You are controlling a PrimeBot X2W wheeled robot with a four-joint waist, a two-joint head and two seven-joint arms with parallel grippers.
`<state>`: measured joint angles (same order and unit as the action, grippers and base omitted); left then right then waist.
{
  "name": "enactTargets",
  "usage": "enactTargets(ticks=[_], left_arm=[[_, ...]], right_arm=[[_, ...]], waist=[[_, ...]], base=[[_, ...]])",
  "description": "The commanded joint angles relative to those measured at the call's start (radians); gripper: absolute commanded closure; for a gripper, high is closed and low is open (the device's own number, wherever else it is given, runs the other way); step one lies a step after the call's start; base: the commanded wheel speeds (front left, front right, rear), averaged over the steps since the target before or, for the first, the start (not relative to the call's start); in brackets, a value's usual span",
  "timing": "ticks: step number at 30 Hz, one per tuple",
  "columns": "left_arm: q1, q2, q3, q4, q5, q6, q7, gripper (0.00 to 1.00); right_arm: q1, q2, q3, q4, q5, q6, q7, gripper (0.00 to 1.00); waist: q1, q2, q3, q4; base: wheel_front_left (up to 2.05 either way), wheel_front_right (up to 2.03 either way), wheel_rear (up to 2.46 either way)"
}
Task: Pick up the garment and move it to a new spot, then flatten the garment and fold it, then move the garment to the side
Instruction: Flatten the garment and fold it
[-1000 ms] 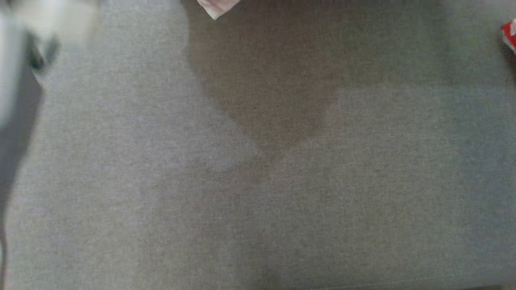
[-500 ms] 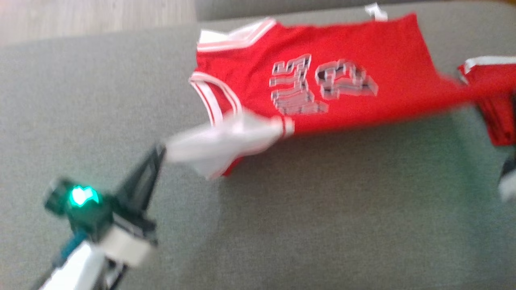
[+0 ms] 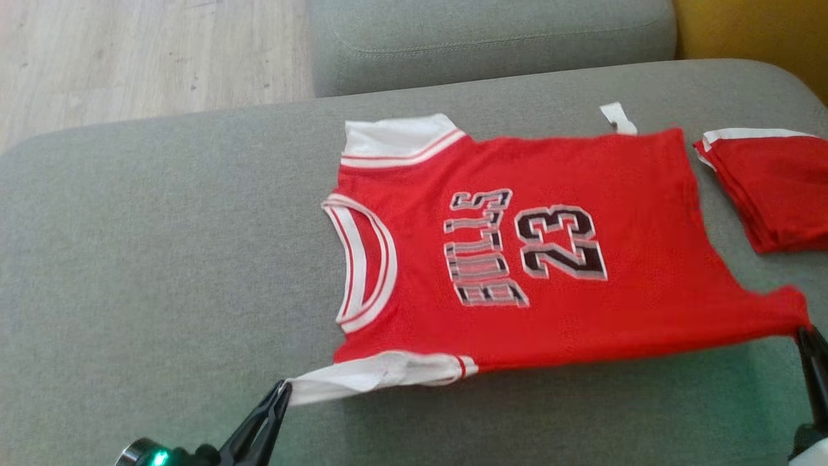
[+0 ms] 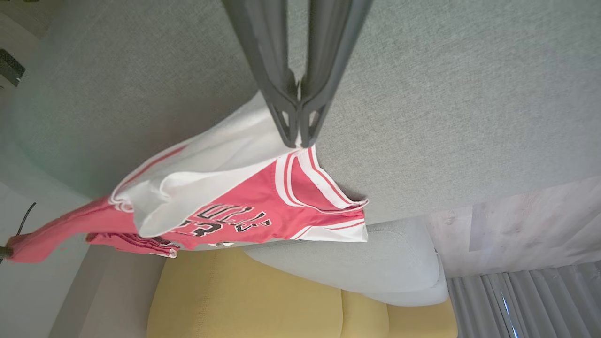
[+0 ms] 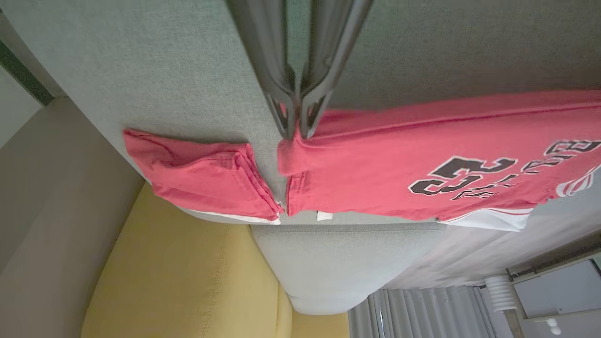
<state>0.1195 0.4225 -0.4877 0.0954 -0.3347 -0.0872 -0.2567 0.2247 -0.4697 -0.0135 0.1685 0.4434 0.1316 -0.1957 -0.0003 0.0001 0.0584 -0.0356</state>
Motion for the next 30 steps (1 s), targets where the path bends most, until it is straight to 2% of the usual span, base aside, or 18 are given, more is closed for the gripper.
enactTargets(ticks=[1,7,19,30], left_arm=[[-0.040,0.007,0.054,-0.032,0.002,0.003,-0.005,1.00],[-0.101,-0.014,0.062,-0.010,0.022,-0.010,-0.005,1.00],[-0.395,-0.046,0.007,0.132,0.075,-0.039,-0.005,1.00],[-0.602,-0.061,-0.038,0.224,0.093,-0.043,-0.005,1.00]], right_arm=[[-0.010,-0.024,-0.017,-0.041,-0.019,-0.001,0.006,1.00],[-0.023,0.016,-0.052,-0.034,-0.039,-0.001,0.053,1.00],[-0.205,0.074,-0.066,0.054,-0.088,-0.001,0.134,1.00],[-0.345,0.115,-0.056,0.121,-0.137,-0.001,0.137,1.00]], waist=[[0.0003,-0.0001,0.001,0.000],[0.0003,-0.0001,0.029,0.007],[0.0003,-0.0001,0.140,0.009],[0.0003,-0.0001,0.222,0.007]], base=[[0.00,0.00,0.00],[0.00,0.00,0.00],[0.00,0.00,0.00],[0.00,0.00,0.00]])
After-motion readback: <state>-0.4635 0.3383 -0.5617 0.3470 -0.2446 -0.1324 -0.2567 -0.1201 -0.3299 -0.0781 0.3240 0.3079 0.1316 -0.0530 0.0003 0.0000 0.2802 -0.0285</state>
